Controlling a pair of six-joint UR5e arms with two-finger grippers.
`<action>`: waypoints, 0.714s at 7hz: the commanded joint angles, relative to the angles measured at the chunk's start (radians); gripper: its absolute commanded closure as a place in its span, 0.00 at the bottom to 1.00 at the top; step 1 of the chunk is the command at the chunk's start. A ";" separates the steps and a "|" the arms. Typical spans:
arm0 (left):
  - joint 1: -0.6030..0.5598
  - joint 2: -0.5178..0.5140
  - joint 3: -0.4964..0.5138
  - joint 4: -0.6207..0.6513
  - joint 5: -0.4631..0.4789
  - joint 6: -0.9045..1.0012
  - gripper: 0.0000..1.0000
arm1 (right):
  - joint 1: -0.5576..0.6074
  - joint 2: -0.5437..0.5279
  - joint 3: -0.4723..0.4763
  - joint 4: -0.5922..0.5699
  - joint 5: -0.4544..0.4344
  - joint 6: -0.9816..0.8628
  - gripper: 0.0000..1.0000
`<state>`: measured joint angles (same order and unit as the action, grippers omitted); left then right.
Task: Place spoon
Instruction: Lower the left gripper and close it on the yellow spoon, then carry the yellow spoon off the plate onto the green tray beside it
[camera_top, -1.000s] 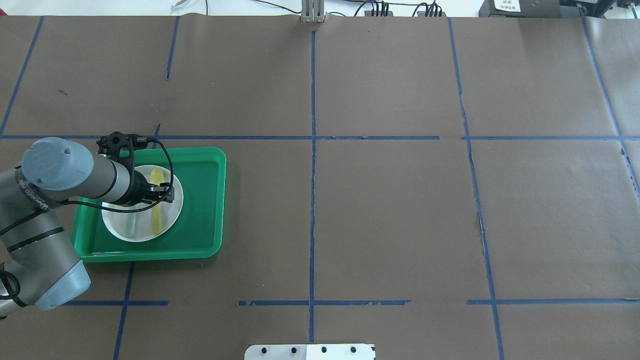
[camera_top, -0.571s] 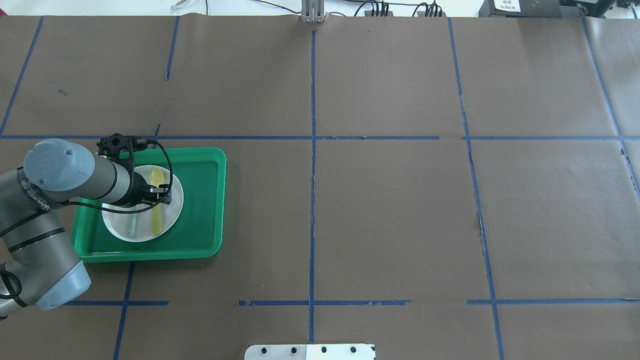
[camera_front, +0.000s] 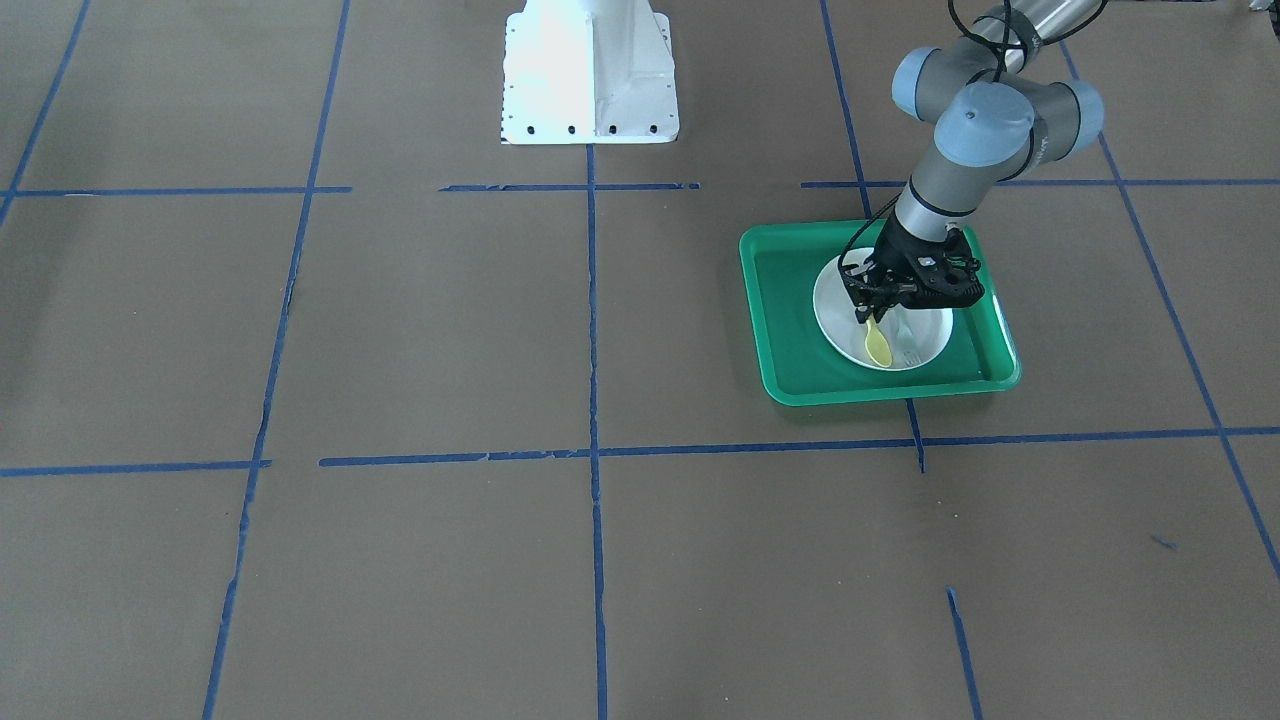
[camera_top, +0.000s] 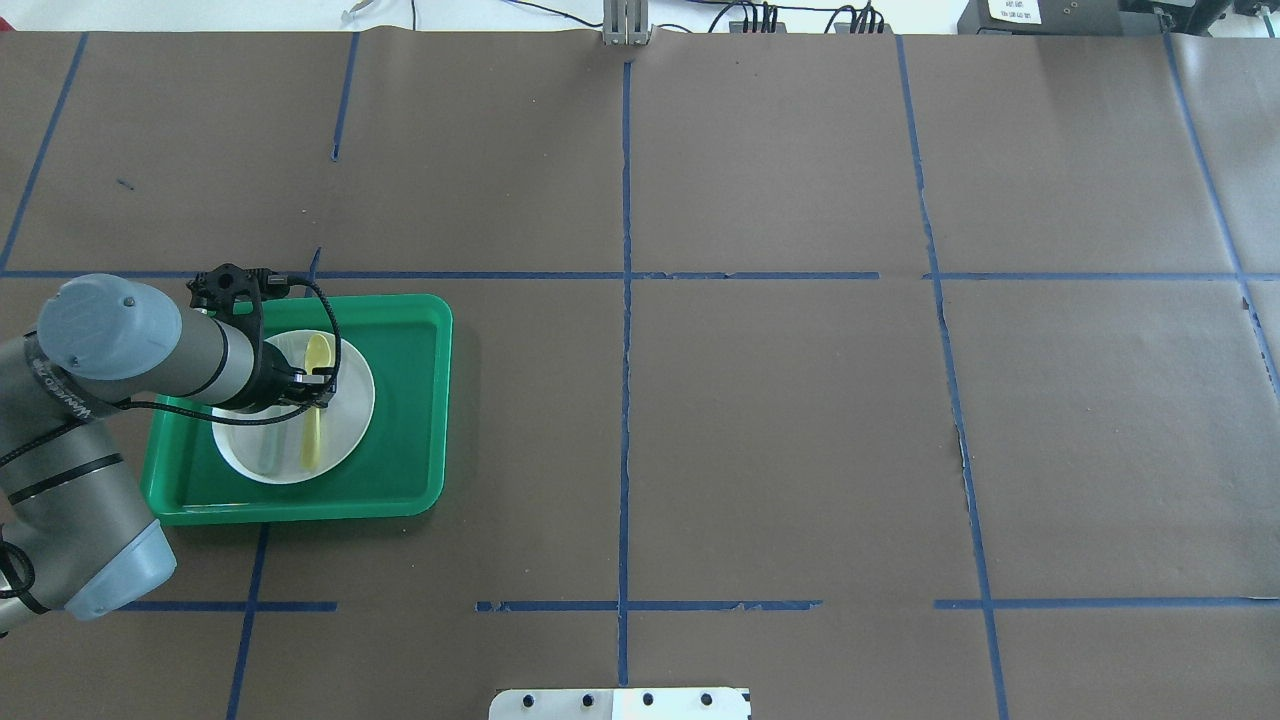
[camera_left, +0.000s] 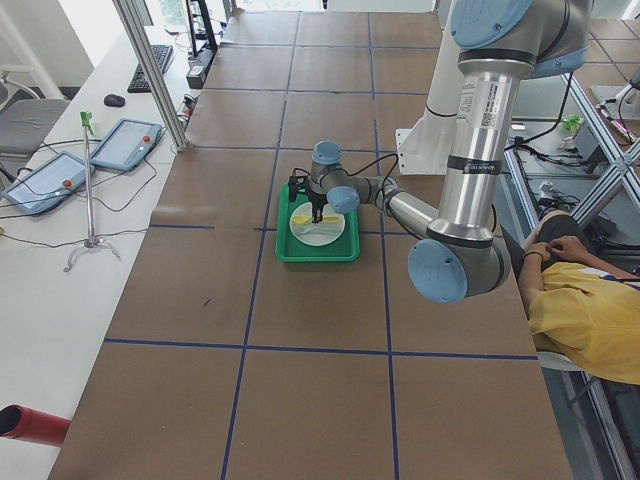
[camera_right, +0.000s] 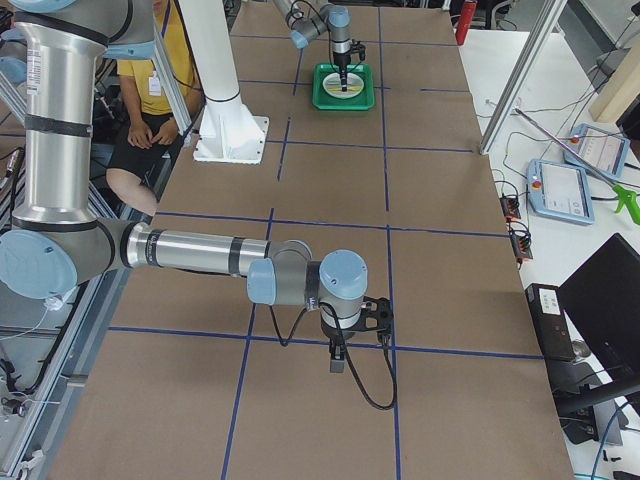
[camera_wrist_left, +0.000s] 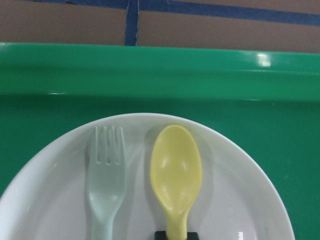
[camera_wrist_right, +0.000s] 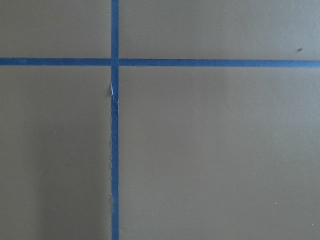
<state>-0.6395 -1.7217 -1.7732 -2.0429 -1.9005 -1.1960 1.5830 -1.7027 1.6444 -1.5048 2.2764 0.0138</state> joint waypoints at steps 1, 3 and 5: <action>-0.018 -0.010 -0.053 0.050 0.000 0.001 1.00 | 0.000 0.000 0.000 0.000 0.000 0.000 0.00; -0.009 -0.111 -0.066 0.177 0.008 -0.066 1.00 | 0.000 0.000 0.000 0.000 0.000 0.000 0.00; 0.035 -0.174 0.000 0.190 0.088 -0.108 1.00 | 0.000 0.000 0.000 0.000 0.000 0.000 0.00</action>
<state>-0.6360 -1.8620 -1.8077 -1.8661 -1.8643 -1.2779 1.5831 -1.7027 1.6444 -1.5042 2.2764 0.0138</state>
